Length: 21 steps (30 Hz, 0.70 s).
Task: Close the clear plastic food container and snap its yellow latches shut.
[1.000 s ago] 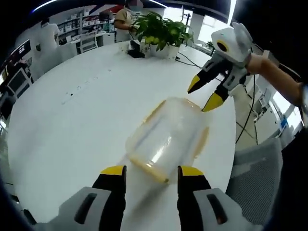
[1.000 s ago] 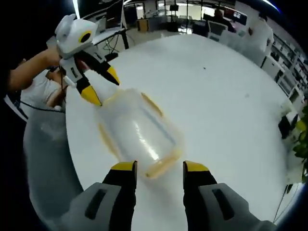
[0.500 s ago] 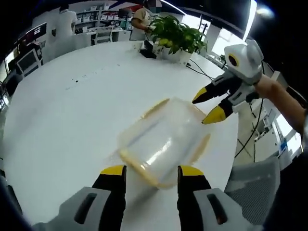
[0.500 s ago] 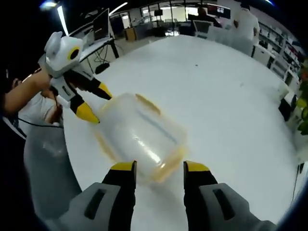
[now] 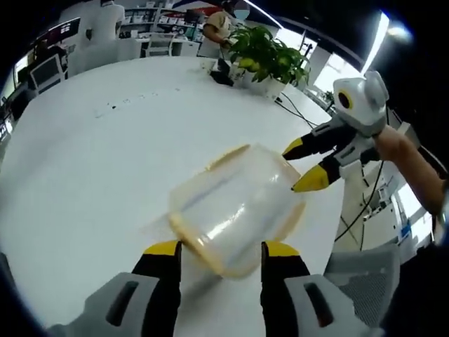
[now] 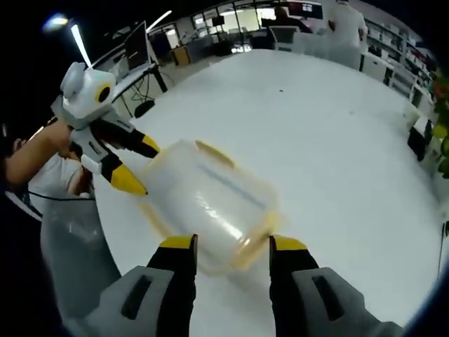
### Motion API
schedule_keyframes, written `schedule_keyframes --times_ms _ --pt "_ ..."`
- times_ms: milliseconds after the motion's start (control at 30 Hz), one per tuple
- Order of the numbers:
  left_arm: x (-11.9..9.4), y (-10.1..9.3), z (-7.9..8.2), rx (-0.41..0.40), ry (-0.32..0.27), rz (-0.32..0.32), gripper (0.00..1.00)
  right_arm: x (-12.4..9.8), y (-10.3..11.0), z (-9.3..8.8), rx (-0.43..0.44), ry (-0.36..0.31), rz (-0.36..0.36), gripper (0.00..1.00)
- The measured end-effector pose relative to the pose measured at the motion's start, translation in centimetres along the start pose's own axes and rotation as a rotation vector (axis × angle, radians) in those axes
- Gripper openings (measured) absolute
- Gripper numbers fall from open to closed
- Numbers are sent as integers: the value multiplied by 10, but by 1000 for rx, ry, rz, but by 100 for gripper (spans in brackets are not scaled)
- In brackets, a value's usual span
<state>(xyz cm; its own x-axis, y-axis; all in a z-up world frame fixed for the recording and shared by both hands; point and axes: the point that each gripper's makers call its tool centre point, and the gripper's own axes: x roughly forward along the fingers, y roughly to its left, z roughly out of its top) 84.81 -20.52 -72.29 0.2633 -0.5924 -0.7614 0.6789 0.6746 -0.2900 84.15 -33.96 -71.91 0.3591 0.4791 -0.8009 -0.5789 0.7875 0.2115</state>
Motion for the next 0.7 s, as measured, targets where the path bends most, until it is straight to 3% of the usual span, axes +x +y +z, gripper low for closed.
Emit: schedule_keyframes --times_ms 300,400,467,500,533,700 --pt "1 -3 1 -9 -34 18 39 5 2 1 96 -25 -8 40" --pt "3 -5 2 -26 -40 10 38 5 5 5 87 -39 17 37" --pt "5 -1 4 -61 -39 27 36 1 2 4 106 -22 -1 36" --pt "3 9 3 -40 -27 75 35 2 3 6 106 -24 -4 36" --pt "3 -1 6 -58 -42 45 34 0 2 5 121 -16 -5 36" --pt "3 -6 7 -62 -50 47 34 1 2 3 130 -26 -15 36"
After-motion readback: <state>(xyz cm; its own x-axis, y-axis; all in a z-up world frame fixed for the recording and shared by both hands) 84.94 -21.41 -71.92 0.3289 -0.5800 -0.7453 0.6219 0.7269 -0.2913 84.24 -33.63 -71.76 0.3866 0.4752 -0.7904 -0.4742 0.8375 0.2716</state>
